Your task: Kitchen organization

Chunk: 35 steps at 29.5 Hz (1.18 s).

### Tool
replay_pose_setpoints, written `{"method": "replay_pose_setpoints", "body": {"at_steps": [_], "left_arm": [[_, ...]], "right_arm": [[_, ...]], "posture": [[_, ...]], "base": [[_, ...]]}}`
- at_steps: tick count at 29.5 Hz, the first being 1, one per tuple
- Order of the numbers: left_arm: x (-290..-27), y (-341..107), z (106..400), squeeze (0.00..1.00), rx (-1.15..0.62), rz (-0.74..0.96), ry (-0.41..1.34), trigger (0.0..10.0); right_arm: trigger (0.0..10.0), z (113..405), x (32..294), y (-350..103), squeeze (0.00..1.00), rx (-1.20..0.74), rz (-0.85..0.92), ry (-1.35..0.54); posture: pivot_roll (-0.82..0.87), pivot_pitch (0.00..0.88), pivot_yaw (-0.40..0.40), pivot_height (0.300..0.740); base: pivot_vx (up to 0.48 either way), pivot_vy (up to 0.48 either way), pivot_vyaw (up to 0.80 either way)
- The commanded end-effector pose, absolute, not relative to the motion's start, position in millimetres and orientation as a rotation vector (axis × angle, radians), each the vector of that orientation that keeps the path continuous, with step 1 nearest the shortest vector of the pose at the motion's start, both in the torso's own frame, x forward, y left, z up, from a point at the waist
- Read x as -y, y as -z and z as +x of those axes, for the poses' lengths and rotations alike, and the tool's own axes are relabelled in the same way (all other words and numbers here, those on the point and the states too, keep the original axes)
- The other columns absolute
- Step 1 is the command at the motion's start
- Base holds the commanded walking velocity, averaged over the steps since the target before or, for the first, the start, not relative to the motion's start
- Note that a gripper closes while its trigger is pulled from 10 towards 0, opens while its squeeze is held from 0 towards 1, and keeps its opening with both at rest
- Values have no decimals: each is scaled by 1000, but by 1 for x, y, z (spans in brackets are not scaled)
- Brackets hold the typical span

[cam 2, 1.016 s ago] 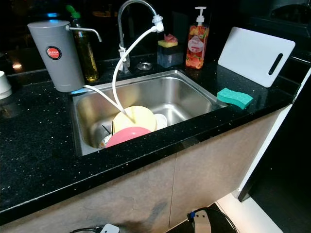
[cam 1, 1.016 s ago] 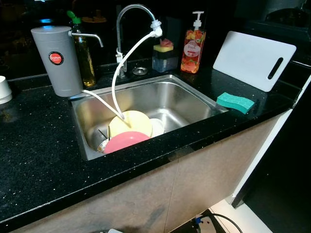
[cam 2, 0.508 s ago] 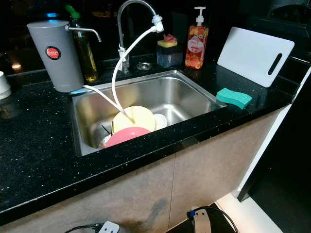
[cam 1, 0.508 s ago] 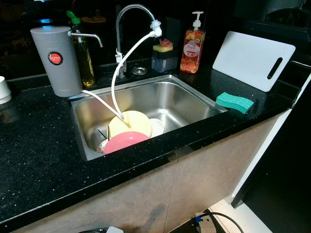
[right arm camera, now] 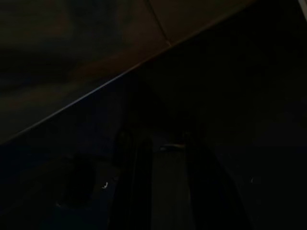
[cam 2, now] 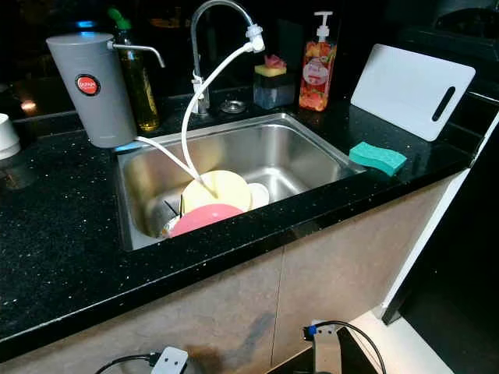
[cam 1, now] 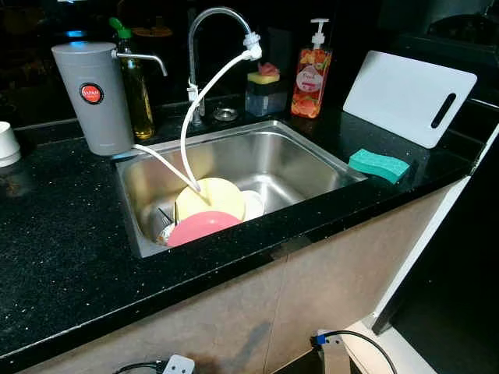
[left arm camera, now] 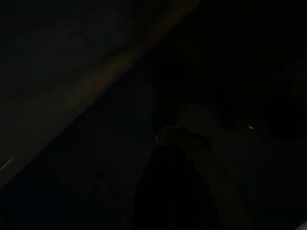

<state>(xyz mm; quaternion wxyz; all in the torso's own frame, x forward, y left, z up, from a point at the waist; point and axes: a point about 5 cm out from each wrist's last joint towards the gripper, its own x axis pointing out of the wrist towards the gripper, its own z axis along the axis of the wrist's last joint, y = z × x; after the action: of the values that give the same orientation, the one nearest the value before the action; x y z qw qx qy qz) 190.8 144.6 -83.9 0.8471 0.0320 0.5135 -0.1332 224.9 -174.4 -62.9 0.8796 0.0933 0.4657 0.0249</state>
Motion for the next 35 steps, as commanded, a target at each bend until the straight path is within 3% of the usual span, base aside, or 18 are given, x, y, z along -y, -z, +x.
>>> {"method": "replay_pose_setpoints", "body": {"at_steps": [1,35], "left_arm": [[-150,82,193,0,-1071,64,263,10000],[-143,82,196,0,-1075,59,266,10000]], "right_arm": [[10000,220,177,66,0,-1001,250,4],[10000,214,178,70,0,-1040,144,8]], "posture": [[-17,38,-14,740],[-17,23,-27,740]], "base": [[0,0,0],[0,0,0]]}}
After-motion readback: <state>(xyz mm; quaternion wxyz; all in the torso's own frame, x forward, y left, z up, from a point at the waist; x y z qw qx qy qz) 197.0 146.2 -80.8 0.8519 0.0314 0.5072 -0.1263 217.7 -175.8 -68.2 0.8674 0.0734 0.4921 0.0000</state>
